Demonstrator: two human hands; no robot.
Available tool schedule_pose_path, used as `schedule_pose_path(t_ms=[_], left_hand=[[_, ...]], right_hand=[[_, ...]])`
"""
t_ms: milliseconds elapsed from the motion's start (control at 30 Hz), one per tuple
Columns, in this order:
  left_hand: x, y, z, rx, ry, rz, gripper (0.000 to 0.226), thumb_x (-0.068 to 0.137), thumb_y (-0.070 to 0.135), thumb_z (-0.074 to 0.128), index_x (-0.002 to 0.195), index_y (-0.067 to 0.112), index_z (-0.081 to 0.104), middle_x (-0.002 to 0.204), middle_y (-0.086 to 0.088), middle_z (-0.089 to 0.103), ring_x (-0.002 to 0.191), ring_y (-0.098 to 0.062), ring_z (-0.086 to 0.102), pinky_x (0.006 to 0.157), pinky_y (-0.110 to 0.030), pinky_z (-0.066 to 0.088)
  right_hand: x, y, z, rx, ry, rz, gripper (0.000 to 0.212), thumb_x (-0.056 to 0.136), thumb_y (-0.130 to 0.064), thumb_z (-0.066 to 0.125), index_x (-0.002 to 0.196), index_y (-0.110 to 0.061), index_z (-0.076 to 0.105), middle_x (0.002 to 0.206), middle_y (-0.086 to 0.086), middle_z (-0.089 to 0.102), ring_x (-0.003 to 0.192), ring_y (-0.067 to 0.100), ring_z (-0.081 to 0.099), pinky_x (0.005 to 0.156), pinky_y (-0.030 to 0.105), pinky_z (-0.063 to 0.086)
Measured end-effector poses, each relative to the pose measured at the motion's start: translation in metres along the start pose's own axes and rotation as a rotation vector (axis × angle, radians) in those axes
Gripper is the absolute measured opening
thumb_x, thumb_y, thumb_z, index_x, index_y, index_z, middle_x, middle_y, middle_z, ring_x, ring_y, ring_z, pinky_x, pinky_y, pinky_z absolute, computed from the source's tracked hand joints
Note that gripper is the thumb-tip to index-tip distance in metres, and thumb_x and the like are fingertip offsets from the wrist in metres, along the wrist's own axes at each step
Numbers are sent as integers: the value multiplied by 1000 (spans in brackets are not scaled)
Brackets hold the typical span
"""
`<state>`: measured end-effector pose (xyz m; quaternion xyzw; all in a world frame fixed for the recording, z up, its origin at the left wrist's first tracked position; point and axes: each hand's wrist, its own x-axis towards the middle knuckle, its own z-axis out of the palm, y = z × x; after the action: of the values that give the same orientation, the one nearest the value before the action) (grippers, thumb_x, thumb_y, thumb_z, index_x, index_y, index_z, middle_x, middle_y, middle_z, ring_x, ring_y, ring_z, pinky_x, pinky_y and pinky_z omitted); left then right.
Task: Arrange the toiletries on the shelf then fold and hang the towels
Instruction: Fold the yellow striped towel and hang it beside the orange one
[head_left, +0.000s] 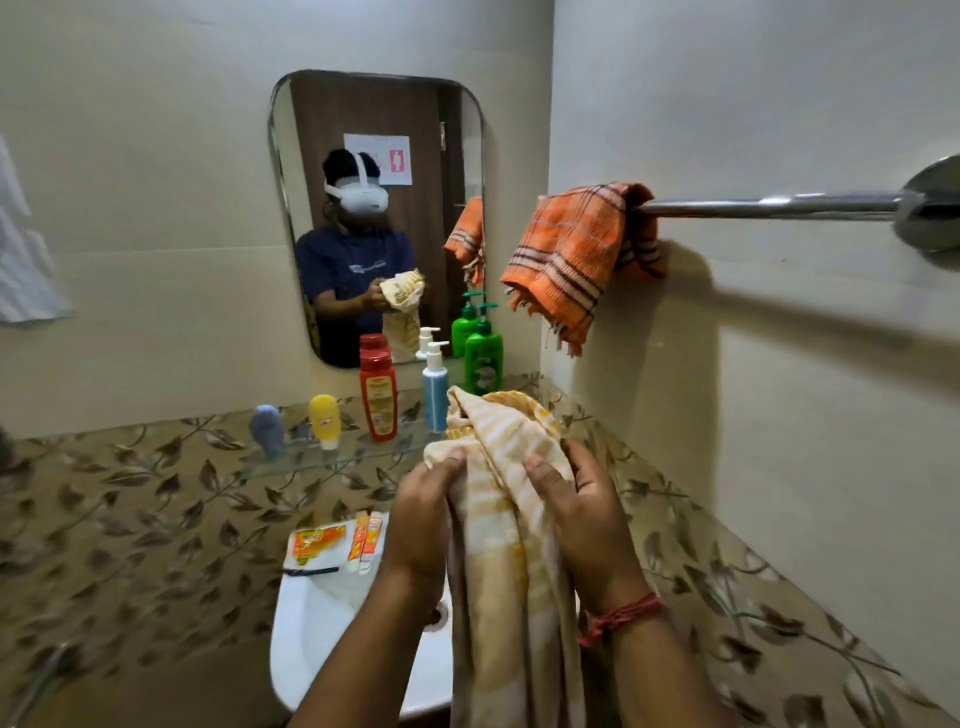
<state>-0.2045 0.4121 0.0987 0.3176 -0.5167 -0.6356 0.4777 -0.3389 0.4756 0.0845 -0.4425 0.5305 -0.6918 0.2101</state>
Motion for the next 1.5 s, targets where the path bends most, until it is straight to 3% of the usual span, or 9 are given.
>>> schedule_pose_path(t_ms=[267, 433, 567, 667, 867, 1067, 1167, 1333, 1500], left_hand=[[42, 11, -50, 26, -17, -34, 42, 87, 36, 74, 122, 17, 59, 111, -9, 74, 99, -26, 74, 88, -49, 60], [66, 6, -77, -35, -31, -37, 25, 94, 17, 62, 119, 17, 58, 109, -12, 74, 91, -22, 74, 70, -33, 58], [77, 0, -91, -151, -103, -63, 23, 98, 8, 51, 119, 13, 57, 107, -16, 74, 93, -28, 73, 74, -40, 59], [79, -4, -97, -192, -106, -57, 32, 97, 30, 57, 124, 13, 58, 116, -18, 72, 105, -34, 71, 87, -47, 57], [82, -6, -105, -80, 36, 9, 34, 96, 43, 60, 120, 20, 68, 112, -8, 76, 107, -28, 72, 95, -49, 56], [78, -3, -107, -199, 217, -6, 49, 97, 55, 51, 122, 16, 69, 120, -12, 72, 117, -28, 67, 103, -53, 50], [79, -1, -101, -83, 263, 89, 32, 100, 41, 54, 105, 12, 68, 98, -5, 72, 93, -19, 66, 80, -33, 57], [68, 7, -78, 126, 11, 207, 32, 87, 34, 59, 109, 14, 69, 106, -11, 72, 100, -27, 69, 88, -39, 56], [62, 2, -61, 271, -206, 58, 33, 85, 34, 64, 118, 27, 66, 109, 3, 74, 106, -18, 70, 92, -36, 57]], right_hand=[[23, 0, 57, 72, -377, 75, 26, 91, -26, 66, 110, -9, 69, 106, 4, 76, 100, 16, 71, 81, 24, 55], [49, 7, 87, -46, -225, -25, 39, 90, -41, 65, 85, -2, 64, 77, 6, 64, 72, 11, 60, 67, 26, 50], [60, 17, 110, -145, -102, -32, 24, 89, -34, 71, 99, -16, 60, 86, -10, 62, 75, -1, 60, 70, 16, 49], [60, 23, 121, -216, -185, 34, 35, 87, -44, 69, 112, -24, 56, 98, -12, 67, 82, -7, 64, 68, 9, 48], [73, 33, 133, -145, -216, -4, 14, 94, -34, 57, 93, -21, 63, 86, 0, 67, 79, 12, 62, 74, 40, 53], [81, 38, 127, 17, -289, 111, 21, 97, -29, 54, 88, -16, 69, 88, 9, 69, 84, 18, 62, 80, 41, 51], [86, 30, 116, 93, -385, 188, 25, 94, -31, 57, 96, -12, 74, 102, 15, 73, 96, 26, 67, 91, 45, 51], [95, 16, 93, 202, -637, 287, 21, 97, -18, 56, 95, -9, 75, 94, 13, 74, 89, 21, 67, 85, 38, 51], [105, 14, 73, 156, -700, 295, 25, 90, -29, 60, 94, -10, 76, 94, 15, 72, 90, 26, 66, 89, 45, 51]])
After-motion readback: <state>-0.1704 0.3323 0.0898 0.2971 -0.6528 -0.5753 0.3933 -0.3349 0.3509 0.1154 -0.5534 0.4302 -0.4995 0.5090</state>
